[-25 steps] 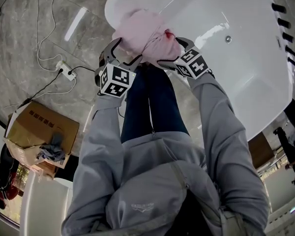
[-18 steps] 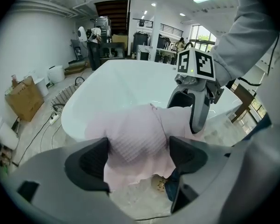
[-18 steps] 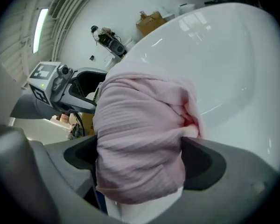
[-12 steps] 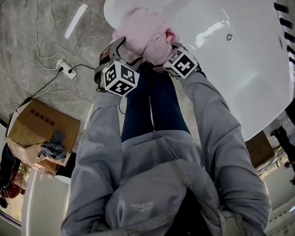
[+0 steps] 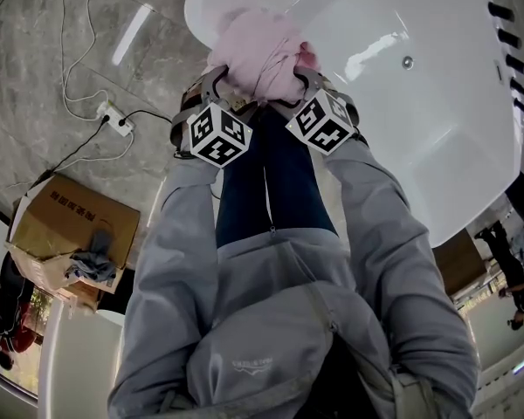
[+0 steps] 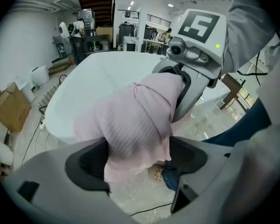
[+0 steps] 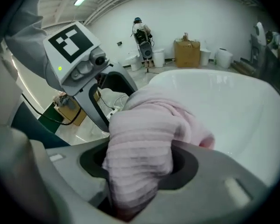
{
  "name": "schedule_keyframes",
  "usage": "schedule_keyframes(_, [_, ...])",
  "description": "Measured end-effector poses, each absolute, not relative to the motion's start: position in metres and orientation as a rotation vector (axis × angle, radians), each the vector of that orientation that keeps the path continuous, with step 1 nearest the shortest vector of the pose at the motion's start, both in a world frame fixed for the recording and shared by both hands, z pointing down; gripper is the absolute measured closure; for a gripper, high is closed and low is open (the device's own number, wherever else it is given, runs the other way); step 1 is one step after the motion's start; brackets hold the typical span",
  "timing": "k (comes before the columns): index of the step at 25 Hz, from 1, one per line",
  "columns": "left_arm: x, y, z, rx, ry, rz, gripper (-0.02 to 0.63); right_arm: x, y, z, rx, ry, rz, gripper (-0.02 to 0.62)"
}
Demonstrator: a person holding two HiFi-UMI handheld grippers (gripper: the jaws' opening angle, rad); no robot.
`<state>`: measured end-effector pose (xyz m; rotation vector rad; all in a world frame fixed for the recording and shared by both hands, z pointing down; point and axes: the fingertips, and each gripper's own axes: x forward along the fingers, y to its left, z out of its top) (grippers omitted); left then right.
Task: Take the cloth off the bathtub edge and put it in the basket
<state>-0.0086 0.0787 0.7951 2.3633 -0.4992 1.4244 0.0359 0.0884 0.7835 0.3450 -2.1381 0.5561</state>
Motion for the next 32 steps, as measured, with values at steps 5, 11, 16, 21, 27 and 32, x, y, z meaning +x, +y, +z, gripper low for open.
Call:
schedule_keyframes(5, [-0.008, 0.082, 0.797, 2.352, -0.471, 1.433, 0.221, 0.03, 0.085, 0.759, 0.363, -2.212, 0.453, 0.473])
schedule_keyframes(11, [-0.007, 0.08, 0.79, 2.374, -0.503, 1.378, 0.243, 0.011, 0.092, 0.727, 0.326, -2.299, 0.359, 0.511])
schedule_keyframes(16, [-0.004, 0.078, 0.77, 2.474, -0.57, 1.337, 0.444, 0.003, 0.093, 0.702, 0.364, -2.357, 0.366, 0.515])
schedule_keyframes(21, [-0.008, 0.075, 0.735, 2.51, -0.657, 1.255, 0.491, 0.004, 0.085, 0.668, 0.429, -2.398, 0.341, 0.515])
schedule_keyframes(27, [-0.016, 0.07, 0.675, 2.56, -0.757, 1.208, 0.502, 0.003, 0.077, 0.612, 0.502, -2.469, 0.296, 0.515])
schedule_keyframes(32, [-0.024, 0.065, 0.612, 2.605, -0.836, 1.186, 0.503, 0.0, 0.074, 0.554, 0.551, -2.512, 0.246, 0.515])
